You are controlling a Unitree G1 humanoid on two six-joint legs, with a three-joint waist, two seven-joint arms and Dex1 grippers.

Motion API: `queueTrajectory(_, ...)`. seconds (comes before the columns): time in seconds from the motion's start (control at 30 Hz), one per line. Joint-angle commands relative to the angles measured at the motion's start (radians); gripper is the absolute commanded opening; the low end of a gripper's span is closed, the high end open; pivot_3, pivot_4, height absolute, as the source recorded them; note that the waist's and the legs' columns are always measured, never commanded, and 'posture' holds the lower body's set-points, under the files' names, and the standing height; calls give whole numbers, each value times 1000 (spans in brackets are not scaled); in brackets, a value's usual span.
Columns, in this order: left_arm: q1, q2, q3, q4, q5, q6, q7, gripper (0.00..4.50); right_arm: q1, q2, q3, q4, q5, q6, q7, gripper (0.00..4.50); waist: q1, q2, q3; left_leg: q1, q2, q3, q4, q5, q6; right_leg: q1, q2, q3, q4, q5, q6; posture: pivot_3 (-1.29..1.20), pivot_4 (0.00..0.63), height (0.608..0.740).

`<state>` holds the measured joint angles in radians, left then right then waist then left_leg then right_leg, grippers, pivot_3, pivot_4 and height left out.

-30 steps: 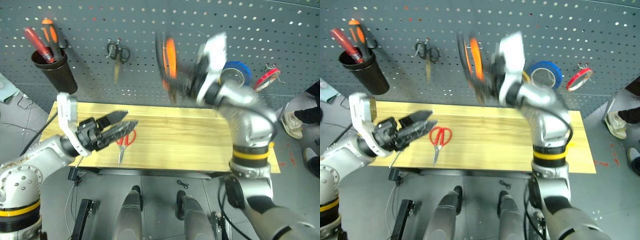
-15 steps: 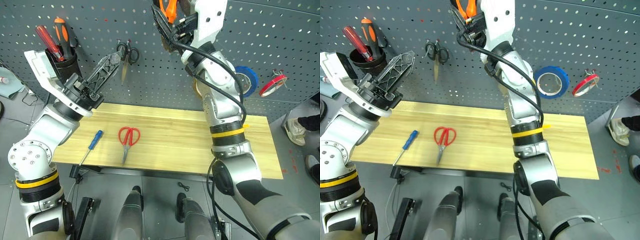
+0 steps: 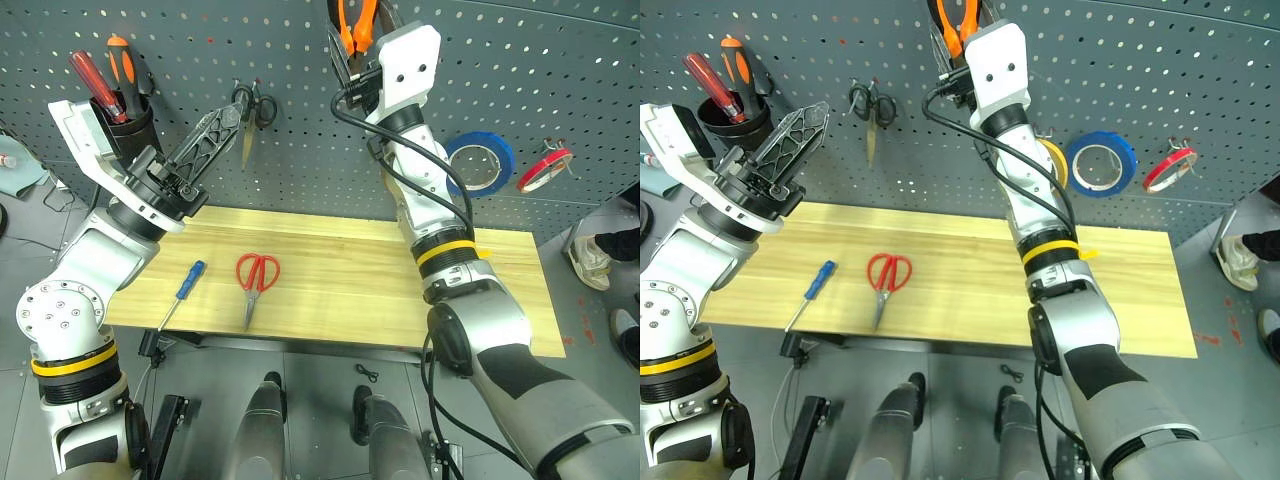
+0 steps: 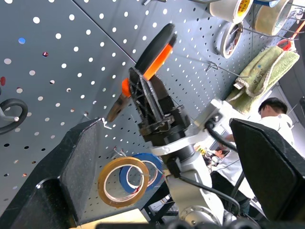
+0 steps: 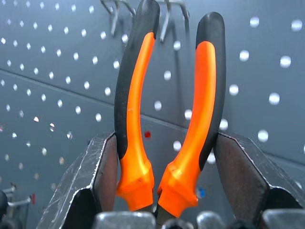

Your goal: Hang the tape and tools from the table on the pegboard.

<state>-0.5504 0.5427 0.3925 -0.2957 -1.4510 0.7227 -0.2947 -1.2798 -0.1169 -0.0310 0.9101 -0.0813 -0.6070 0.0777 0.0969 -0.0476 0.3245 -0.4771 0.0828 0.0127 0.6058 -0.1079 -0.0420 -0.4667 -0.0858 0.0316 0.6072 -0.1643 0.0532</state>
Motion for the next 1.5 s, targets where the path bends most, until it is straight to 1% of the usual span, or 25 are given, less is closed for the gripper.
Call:
queueTrajectory(0.03,-19,4,-3,-23,-13,-2,-1,4500,-44,-26,-3,62,-28,-101,-49,2700,0,0,0,0,0,0,0,0,0,0,0,0,0,0,0,260,287,740)
queueTrajectory(0.23,-28,9,-8,-20,-19,4,5,4500,-50,-25,0,142,-36,-132,-77,2700,0,0,0,0,0,0,0,0,0,0,0,0,1,0,0,264,295,740)
queueTrajectory(0.37,-27,13,-10,-22,-20,7,8,4500,-29,9,-17,164,10,-65,-47,2700,0,0,0,0,0,-1,0,0,0,0,0,0,1,0,0,266,296,740)
queueTrajectory(0.5,-27,16,-15,-23,-13,8,5,4500,-17,15,-25,166,24,-17,-31,2700,0,0,0,0,0,-1,0,0,0,0,0,-1,1,-1,-1,268,297,740)
queueTrajectory(0.57,-26,12,-20,-25,-7,5,6,4500,-4,4,-21,160,22,-4,-14,3730,0,0,0,0,0,-1,0,0,0,0,0,-1,2,-1,-1,269,297,740)
queueTrajectory(0.63,-28,6,-27,-27,1,1,8,4500,8,-7,-18,153,22,5,3,4381,0,0,0,0,0,-2,0,0,0,1,0,-1,2,-1,-1,274,303,740)
queueTrajectory(0.67,-31,1,-32,-27,7,-1,10,4500,15,-14,-18,148,22,9,14,4450,0,0,0,0,0,-2,0,0,0,1,0,-1,2,-1,-1,277,306,740)
queueTrajectory(0.77,-31,-9,-45,-35,19,-5,23,4500,46,-35,-18,114,28,23,55,4450,4,0,0,0,0,-3,1,0,0,1,0,-2,2,-1,-1,295,301,740)
queueTrajectory(0.9,-21,-13,-60,-53,34,0,45,4500,109,-63,-17,33,48,51,122,4450,7,0,0,1,0,-4,1,1,0,2,0,-2,2,-1,-1,316,310,740)
queueTrajectory(0.93,-10,-13,-61,-65,36,1,52,4500,133,-68,-17,-1,56,62,142,4450,9,0,0,1,0,-4,1,1,0,2,0,-2,2,-1,-1,342,309,740)
queueTrajectory(1.0,52,5,-62,-123,45,15,67,4500,242,-94,-7,-184,115,152,262,4450,13,0,0,1,0,-4,0,1,0,1,0,-2,2,-1,-1,447,296,740)
queueTrajectory(1.07,104,14,-67,-178,51,19,88,4500,344,-125,4,-364,163,243,351,4450,31,0,0,1,0,-4,-1,0,0,2,0,-2,4,-1,-1,508,266,740)
queueTrajectory(1.13,144,22,-72,-219,64,18,106,4500,425,-162,12,-515,201,333,409,4450,50,0,0,1,0,-5,-3,1,-1,2,0,-5,4,-1,-1,534,257,740)
queueTrajectory(1.23,196,38,-77,-252,99,13,113,4500,504,-209,17,-666,249,465,474,4450,82,0,0,1,0,-5,-3,2,-3,1,0,-6,3,-1,-1,542,269,740)
queueTrajectory(1.27,214,43,-78,-259,112,12,115,4500,521,-224,15,-704,263,508,491,4450,92,0,0,1,0,-5,-4,2,-4,0,0,-6,3,-3,-1,542,282,740)
queueTrajectory(1.3,237,49,-83,-271,137,11,114,4500,543,-243,12,-743,274,549,506,4450,106,0,0,1,0,-5,-5,0,-9,0,0,-6,2,-5,3,538,286,740)
queueTrajectory(1.37,293,70,-108,-304,215,10,113,4500,602,-288,-4,-841,310,641,537,4450,135,0,0,1,0,-5,-5,-2,-13,0,0,-6,2,-7,2,565,270,740)
queueTrajectory(1.43,326,92,-119,-333,242,21,113,4500,652,-331,-13,-919,341,710,565,4450,172,0,0,1,0,-4,-5,-2,-13,0,0,-6,2,-8,1,554,255,740)
queueTrajectory(1.47,328,108,-122,-337,248,29,107,4500,661,-348,-14,-939,354,743,576,4450,183,0,0,1,1,-4,-6,-2,-13,-1,0,-6,2,-7,1,509,276,740)
queueTrajectory(1.5,324,124,-124,-324,259,36,97,4500,659,-358,-10,-940,354,760,586,4450,196,0,0,0,1,-4,-6,-3,-14,-2,0,-7,2,-7,1,455,323,740)
